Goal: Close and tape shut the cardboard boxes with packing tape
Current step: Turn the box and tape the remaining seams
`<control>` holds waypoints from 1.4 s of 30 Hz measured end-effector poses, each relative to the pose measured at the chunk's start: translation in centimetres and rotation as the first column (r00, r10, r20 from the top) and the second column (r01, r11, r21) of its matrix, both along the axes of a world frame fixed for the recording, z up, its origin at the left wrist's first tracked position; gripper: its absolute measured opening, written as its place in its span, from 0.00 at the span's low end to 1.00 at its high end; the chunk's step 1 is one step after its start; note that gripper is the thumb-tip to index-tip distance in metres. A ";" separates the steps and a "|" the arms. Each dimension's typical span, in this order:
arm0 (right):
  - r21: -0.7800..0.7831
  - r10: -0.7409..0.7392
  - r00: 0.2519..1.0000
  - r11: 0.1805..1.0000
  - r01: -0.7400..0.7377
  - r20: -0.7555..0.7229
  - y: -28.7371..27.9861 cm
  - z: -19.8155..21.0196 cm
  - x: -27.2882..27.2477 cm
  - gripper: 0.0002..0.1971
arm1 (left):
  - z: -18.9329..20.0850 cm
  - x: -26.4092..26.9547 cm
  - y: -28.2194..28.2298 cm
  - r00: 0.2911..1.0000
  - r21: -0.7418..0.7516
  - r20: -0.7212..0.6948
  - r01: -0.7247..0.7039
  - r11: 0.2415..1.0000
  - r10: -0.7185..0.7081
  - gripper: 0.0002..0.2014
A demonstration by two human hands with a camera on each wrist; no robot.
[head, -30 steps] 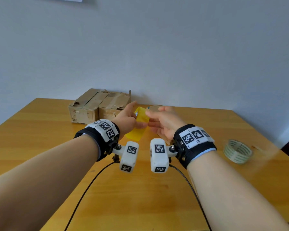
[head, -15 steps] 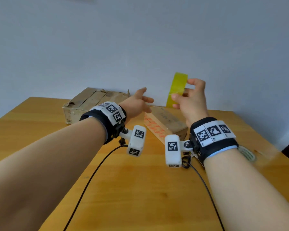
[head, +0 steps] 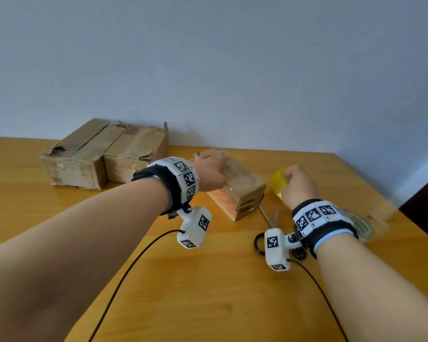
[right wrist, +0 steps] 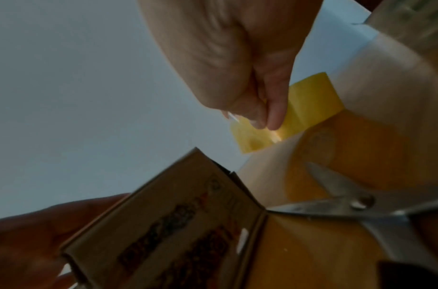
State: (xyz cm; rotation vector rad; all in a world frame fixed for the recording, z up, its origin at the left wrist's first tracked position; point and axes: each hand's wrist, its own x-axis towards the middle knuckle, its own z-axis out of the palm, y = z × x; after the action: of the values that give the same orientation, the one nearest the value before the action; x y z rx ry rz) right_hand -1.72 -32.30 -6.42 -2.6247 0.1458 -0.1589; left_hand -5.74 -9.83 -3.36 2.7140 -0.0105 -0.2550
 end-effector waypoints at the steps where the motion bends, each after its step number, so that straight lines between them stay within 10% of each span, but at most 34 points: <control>1: -0.023 0.013 1.000 1.000 -0.014 -0.005 0.2 0.1 0.1 0.17 | -0.1 0.1 -0.2 1.000 0.007 0.016 -0.006 1.000 0.006 0.35; 12: 0.265 0.205 0.942 0.955 -0.133 -0.266 4.9 0.1 -0.1 0.26 | -2.8 -0.3 -1.4 0.984 0.009 0.175 -0.029 1.000 0.027 0.40; 17: 0.696 0.233 0.905 0.712 0.090 -0.355 3.7 0.5 -1.9 0.20 | -3.3 -1.2 0.1 0.986 0.021 0.142 0.084 0.996 -0.086 0.44; 26: 0.139 0.522 0.853 0.844 -0.518 0.003 5.8 4.2 -5.6 0.12 | -0.6 -4.0 2.3 0.998 -0.123 0.026 -0.053 0.991 0.057 0.61; 34: 0.028 0.358 0.930 0.934 -0.357 -0.078 5.7 5.0 -5.5 0.17 | 0.0 -6.2 3.4 0.997 0.012 0.050 -0.059 0.998 0.058 0.40; 39: 0.377 0.397 0.875 0.883 -0.280 -0.279 6.6 2.2 -5.4 0.19 | 1.2 -6.2 2.9 0.979 0.062 0.117 -0.177 0.982 0.169 0.24; 42: 0.501 0.422 0.855 0.833 -0.235 -0.301 7.3 2.4 -5.7 0.15 | 0.8 -5.6 2.4 0.966 0.045 0.171 -0.205 0.978 0.195 0.31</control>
State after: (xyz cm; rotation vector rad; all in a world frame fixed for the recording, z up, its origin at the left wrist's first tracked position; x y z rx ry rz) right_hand -7.43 -24.97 -4.07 -2.1353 -0.1344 0.4900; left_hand -11.39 -7.39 -2.55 2.7645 0.2264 0.0316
